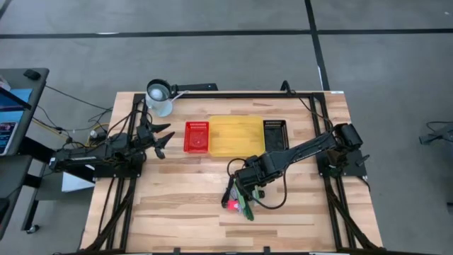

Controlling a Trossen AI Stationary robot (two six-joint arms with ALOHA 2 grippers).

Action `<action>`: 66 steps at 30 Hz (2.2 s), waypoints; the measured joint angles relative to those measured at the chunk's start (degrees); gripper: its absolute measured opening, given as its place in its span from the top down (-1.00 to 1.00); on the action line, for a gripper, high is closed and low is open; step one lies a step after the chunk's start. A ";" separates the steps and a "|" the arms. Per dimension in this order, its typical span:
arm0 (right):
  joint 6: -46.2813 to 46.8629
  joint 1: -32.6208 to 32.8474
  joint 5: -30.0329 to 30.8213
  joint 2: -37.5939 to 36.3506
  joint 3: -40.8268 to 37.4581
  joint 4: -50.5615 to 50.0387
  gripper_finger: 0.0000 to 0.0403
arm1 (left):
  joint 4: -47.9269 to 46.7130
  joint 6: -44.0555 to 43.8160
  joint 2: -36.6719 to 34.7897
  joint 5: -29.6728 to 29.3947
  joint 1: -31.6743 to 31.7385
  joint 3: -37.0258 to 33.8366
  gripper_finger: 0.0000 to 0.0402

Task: Pick and place items into bin
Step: Put the right card reader box into the red bin

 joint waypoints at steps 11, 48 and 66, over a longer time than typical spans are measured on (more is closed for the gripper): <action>0.70 -0.48 -0.02 0.00 0.00 0.07 0.05 | 0.00 -0.02 -0.01 0.00 0.02 0.01 0.09; 3.63 -0.61 0.46 -0.02 0.00 0.09 0.67 | 0.00 0.00 0.00 0.00 0.02 0.00 0.09; 3.78 -1.25 -0.16 -0.02 0.00 0.13 0.68 | 0.00 0.00 0.00 0.00 0.02 0.01 0.09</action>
